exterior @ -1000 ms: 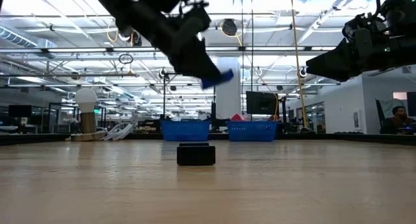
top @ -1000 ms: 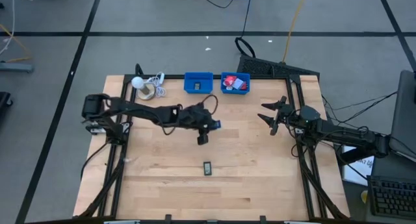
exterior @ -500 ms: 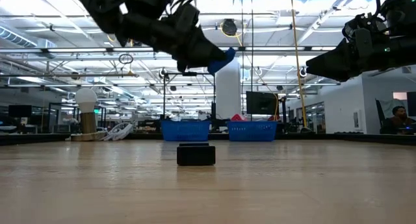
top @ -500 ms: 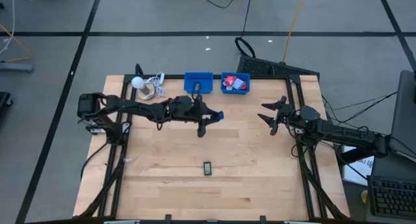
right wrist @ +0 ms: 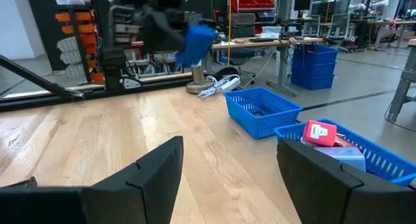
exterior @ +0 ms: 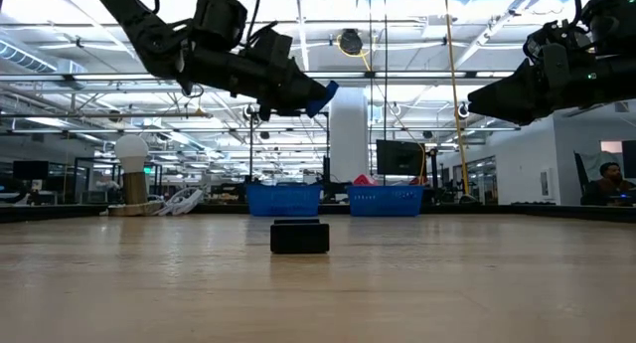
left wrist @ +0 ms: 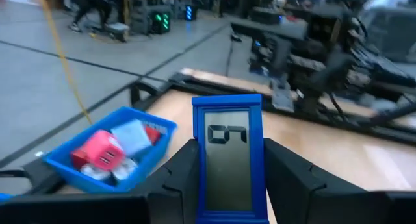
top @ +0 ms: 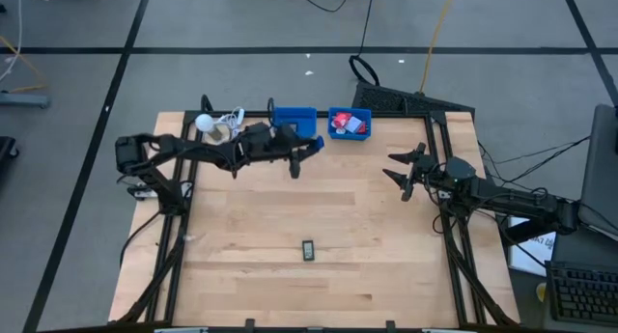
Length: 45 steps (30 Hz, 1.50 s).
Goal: Pick & Place Office items
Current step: Put the blue digital timer into the left blue bin
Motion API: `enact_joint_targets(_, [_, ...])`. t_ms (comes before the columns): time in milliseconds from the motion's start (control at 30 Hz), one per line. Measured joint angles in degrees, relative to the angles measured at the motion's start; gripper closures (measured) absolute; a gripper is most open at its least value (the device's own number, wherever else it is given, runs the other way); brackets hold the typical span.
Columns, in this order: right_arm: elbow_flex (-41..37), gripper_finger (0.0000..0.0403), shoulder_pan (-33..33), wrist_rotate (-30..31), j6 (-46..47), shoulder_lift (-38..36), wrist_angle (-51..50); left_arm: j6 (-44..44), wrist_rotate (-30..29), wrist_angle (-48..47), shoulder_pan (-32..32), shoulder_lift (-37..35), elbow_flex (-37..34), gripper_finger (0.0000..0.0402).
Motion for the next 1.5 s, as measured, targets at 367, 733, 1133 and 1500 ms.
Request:
enact_joint_targets(367, [0.0,0.0165,0.0,0.0,0.0,0.0,0.0,-9.5,-22.9,-6.1,8.1,0.0,0.0,0.0267])
enact_joint_targets(733, [0.0,0.0165,0.0,0.0,0.0,0.0,0.0,-19.9,-23.1,-12.8,14.4,1.9,0.0,0.0267])
enact_joint_targets(1133, [0.0,0.0165,0.0,0.0,0.0,0.0,0.0,-22.1,-21.1,-17.1,13.3,11.3,5.9,0.0267])
enact_joint_targets(1500, [0.0,0.0165,0.0,0.0,0.0,0.0,0.0,-23.5,-23.6,-18.6,14.2,12.5,6.2,0.0263])
